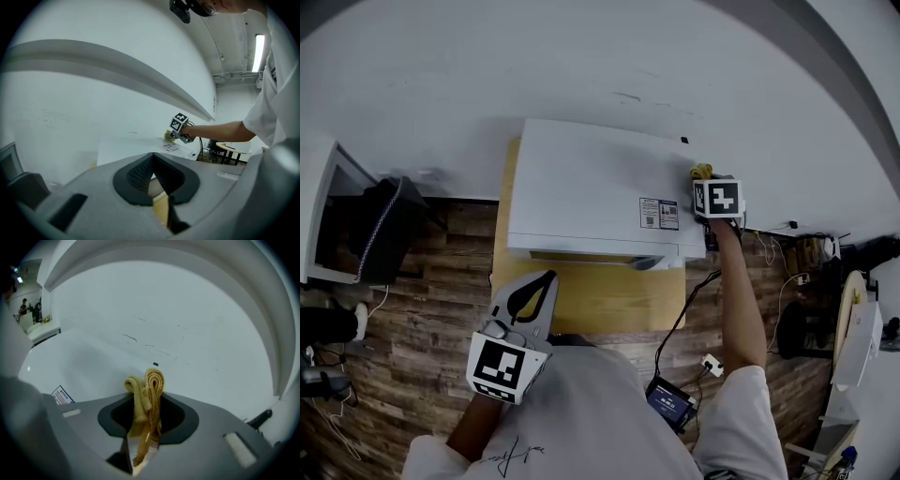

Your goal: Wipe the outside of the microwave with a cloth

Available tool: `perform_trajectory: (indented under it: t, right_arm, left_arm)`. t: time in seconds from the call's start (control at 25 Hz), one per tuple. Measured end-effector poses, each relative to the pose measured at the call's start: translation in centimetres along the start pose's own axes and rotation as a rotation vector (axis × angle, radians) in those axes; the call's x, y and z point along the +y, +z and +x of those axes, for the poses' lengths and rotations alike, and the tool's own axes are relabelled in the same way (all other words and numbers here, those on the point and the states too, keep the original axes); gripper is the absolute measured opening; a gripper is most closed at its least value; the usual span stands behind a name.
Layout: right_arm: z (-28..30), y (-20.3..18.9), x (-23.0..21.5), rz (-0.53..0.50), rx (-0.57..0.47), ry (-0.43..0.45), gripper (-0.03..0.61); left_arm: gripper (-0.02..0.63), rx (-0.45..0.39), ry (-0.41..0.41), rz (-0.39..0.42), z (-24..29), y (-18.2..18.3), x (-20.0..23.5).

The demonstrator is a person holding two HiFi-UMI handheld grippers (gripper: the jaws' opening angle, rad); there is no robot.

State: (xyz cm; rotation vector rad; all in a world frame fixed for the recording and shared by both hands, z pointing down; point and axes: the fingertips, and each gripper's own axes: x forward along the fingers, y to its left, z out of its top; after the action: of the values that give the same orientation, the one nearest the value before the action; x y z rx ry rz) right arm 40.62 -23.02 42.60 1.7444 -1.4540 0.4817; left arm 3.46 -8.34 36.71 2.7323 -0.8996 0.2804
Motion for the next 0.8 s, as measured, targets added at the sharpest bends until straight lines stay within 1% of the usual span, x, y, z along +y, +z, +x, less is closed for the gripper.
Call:
perform_trajectory:
  t: [0.12,0.28,0.48,0.8]
  right_arm:
    - [-0.1,0.2,0.7,-0.015,-0.004,-0.012,0.124]
    - [-0.2,0.4,1.4,0.011,-0.022,-0.007,0.124]
    - [-0.6,0.8,2.9,0.051,-0.038,0.037,0.124]
    - [-1.2,1.6,5.3,0.057,-0.064,0.068,0.124]
  left_arm:
    - [-0.011,-0.022,-0.002,-0.003,0.2,0.4,0.1]
    - [-0.011,-0.016,-0.015,-0.001,0.5,0.3,0.0]
    - [-0.011,-0.031,-0.023,-0.002,0.8,0.5,-0.2]
    - [-0.011,-0.030,-0.024,-0.003,0.8,0.6,-0.4]
